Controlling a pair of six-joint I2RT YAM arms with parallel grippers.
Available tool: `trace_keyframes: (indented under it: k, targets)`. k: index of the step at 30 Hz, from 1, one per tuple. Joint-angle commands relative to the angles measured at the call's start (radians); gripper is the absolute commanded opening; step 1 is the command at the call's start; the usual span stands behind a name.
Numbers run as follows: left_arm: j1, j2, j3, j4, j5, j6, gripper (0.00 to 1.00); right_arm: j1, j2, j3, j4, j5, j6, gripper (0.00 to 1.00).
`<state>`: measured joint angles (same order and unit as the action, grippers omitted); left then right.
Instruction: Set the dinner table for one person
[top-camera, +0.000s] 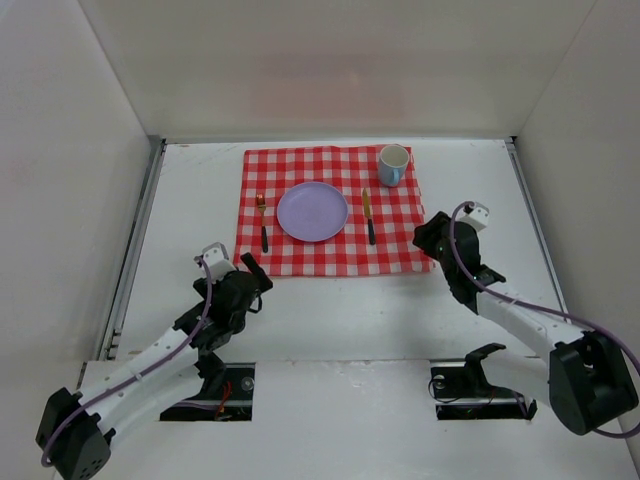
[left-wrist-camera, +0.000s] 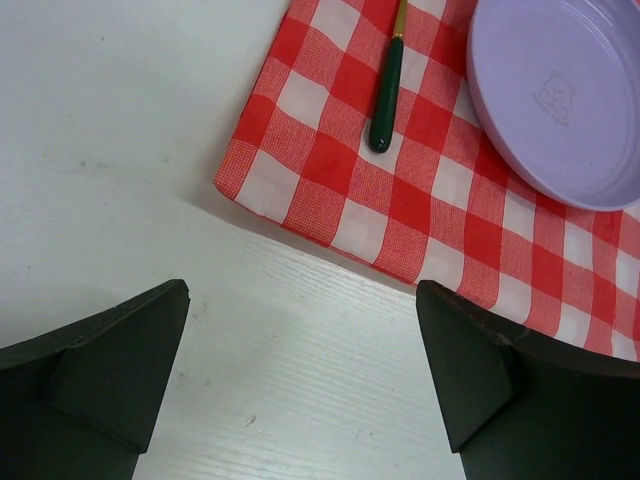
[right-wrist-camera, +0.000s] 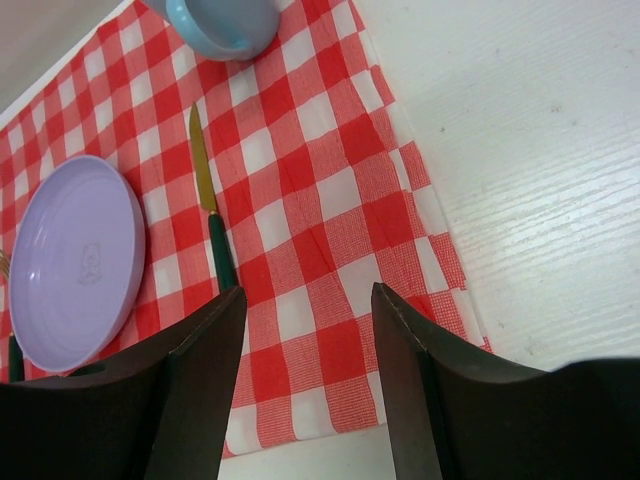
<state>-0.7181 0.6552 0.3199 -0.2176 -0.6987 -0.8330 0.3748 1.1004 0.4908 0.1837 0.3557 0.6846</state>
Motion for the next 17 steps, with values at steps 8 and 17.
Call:
trace_keyframes:
  k: [8, 17]
  targets:
    - [-0.048, 0.083, -0.008, 0.073, 0.022, -0.043, 1.00, 0.009, -0.002, -0.021, 0.066, 0.143, -0.016, 0.59]
    - [-0.063, 0.100, -0.019, 0.115, 0.030, -0.025, 1.00, 0.008, 0.064, -0.115, 0.273, 0.209, -0.076, 0.59]
